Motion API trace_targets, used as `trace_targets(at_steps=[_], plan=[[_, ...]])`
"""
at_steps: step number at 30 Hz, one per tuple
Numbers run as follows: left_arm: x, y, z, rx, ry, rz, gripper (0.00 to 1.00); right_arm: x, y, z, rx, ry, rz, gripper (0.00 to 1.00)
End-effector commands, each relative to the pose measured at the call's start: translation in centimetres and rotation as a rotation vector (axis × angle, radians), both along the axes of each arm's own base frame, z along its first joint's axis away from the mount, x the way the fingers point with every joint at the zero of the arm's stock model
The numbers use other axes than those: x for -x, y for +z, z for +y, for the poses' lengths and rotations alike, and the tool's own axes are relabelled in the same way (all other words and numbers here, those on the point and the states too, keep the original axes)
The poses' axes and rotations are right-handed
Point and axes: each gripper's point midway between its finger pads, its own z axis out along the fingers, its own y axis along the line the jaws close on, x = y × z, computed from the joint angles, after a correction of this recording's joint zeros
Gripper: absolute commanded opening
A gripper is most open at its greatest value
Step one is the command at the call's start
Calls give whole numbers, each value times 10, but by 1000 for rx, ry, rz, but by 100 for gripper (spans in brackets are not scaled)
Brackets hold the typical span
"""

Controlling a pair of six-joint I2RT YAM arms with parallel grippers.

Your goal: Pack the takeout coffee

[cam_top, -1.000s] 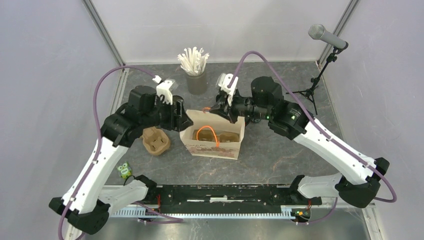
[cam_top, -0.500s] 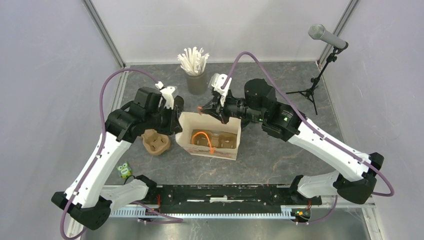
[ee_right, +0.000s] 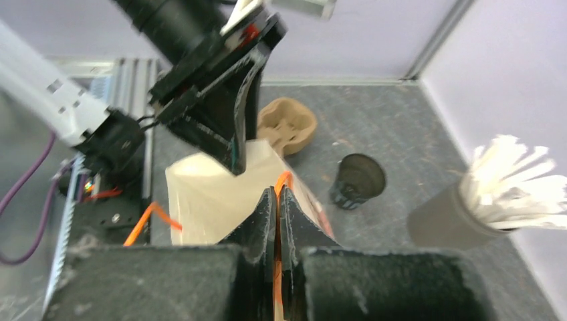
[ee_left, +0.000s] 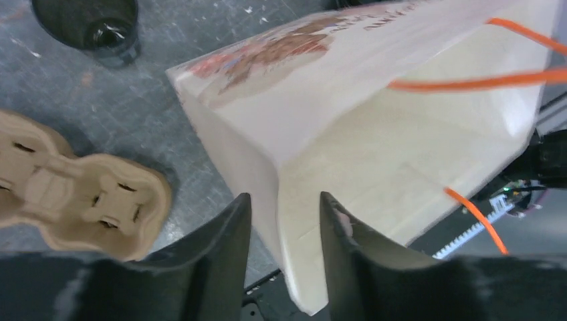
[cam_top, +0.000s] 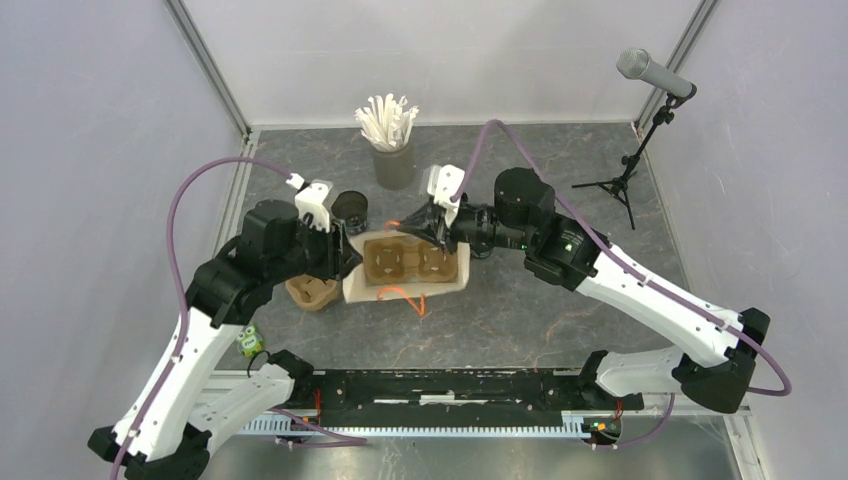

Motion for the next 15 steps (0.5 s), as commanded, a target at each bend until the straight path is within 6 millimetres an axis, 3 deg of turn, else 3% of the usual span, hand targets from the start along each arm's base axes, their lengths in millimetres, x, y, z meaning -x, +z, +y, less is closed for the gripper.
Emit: trace_targets(at_steps=[1, 3, 8, 15], plan=[[18, 0, -7, 85, -44, -4, 59, 34, -8, -4, -8, 160, -31, 0], [28, -3, -4, 85, -38, 37, 65, 35, -15, -6, -1, 157, -21, 0], [47, -6, 8, 58, 21, 163, 68, 37, -16, -7, -43, 145, 8, 0], [62, -3, 3, 133, 68, 275, 73, 68, -27, -10, -37, 296, 64, 0]])
